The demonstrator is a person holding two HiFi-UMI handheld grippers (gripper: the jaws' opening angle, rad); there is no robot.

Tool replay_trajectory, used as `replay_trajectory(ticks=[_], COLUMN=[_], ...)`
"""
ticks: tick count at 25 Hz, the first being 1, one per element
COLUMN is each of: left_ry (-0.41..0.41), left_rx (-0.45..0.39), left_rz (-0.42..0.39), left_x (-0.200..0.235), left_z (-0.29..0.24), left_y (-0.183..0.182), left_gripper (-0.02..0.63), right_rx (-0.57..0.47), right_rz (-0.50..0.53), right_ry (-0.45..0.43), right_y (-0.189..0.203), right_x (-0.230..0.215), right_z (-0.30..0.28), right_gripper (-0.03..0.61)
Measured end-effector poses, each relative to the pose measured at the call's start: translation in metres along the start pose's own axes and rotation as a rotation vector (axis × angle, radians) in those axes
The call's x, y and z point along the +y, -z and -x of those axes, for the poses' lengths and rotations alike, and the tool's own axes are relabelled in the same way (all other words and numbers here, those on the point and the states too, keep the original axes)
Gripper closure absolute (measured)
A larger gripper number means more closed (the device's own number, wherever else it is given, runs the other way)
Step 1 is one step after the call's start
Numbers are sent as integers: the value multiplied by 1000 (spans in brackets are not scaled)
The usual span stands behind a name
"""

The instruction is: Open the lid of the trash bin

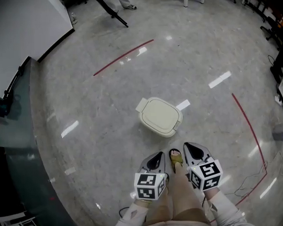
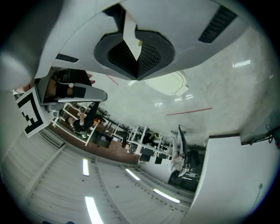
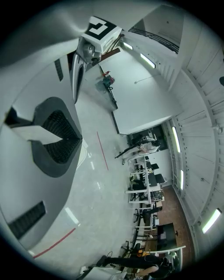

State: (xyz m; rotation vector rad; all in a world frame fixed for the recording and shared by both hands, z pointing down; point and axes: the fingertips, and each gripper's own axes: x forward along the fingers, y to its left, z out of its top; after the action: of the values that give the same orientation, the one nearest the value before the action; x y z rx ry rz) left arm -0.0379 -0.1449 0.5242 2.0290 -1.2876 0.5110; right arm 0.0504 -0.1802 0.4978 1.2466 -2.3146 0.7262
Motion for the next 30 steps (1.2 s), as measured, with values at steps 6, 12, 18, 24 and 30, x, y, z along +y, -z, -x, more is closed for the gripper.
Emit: replay_trajectory(ticks=[6,12,18,24,30], left_ry=[-11,-12,-6,-8,-19], left_rx=[65,131,169,196,201], left_rz=[18,38,73,104,150], left_x=[15,24,31,38,49], left_z=[-37,-72,-102,-124,-137], left_y=[28,61,94,121,141], left_gripper=[611,611,611,611,611], right_rx=[58,121,200,269,320], right_rz=[2,-12,-33,-5,23], right_ry=[21,43,71,79,85], right_y=[29,65,117,159,192], right_x=[-30,-59,-87,-110,-126], right_z=[-59,-111,-157,-196,-227], right_gripper=[574,574,574,574,574])
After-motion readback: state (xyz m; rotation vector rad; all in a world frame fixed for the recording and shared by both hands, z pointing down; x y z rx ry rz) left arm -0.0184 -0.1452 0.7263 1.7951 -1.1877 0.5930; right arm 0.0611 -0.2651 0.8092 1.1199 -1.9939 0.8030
